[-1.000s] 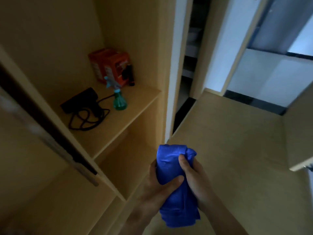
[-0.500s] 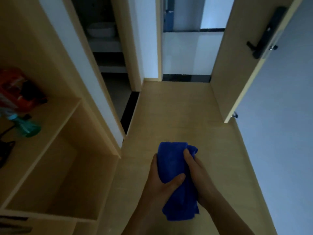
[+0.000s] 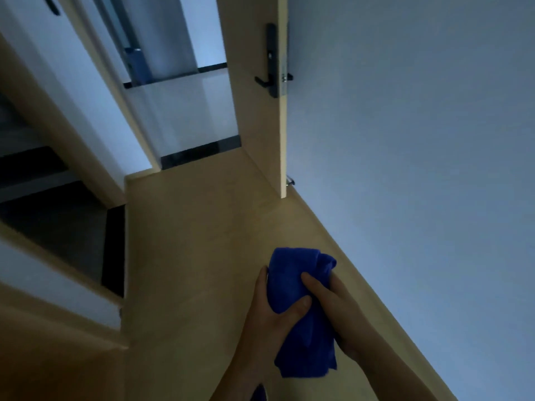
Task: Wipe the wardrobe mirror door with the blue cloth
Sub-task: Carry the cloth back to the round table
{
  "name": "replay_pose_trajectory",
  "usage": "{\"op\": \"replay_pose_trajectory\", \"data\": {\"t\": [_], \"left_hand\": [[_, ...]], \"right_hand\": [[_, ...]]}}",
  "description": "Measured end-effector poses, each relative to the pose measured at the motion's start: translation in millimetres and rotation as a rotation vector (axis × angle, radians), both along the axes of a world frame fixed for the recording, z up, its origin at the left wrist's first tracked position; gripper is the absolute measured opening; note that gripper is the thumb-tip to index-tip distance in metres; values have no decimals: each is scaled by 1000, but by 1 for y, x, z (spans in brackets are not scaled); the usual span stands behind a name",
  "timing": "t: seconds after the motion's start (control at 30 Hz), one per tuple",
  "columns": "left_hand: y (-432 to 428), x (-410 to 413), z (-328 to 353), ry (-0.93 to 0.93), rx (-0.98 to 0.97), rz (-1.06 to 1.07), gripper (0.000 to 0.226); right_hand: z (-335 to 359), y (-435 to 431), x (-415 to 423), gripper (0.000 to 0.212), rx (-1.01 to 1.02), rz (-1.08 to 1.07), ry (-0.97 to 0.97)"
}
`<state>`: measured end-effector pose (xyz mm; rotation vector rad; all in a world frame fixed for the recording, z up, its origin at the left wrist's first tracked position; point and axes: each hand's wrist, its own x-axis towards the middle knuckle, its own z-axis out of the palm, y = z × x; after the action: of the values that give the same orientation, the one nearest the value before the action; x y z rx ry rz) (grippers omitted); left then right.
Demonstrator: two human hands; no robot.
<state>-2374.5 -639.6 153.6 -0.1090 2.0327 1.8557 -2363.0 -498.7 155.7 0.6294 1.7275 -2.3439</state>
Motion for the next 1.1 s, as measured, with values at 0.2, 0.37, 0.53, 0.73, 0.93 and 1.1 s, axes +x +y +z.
{"op": "replay_pose_trajectory", "data": {"t": [0.2,0.37,0.53,0.73,0.93,1.1], "left_hand": [[53,-12,-2,15,-29,-268,90],[88,-26,-4,-4,-31,-511,84],[114,-27,-6,-29,5,-761,62],[142,7,-21,-24,23,-1064,78],[167,64,-25,-54,83,-1417,91],[184,117,-27,-51,126,-1603,73]], "right_hand": [[-4,47,29,33,-43,-223,-30],[-9,63,54,34,-85,-501,-33],[-17,61,83,35,-110,-767,-26],[-19,42,134,30,-122,-1068,-45],[-13,31,205,27,-81,-1371,-68],[-12,23,258,20,-42,-1571,-2]]}}
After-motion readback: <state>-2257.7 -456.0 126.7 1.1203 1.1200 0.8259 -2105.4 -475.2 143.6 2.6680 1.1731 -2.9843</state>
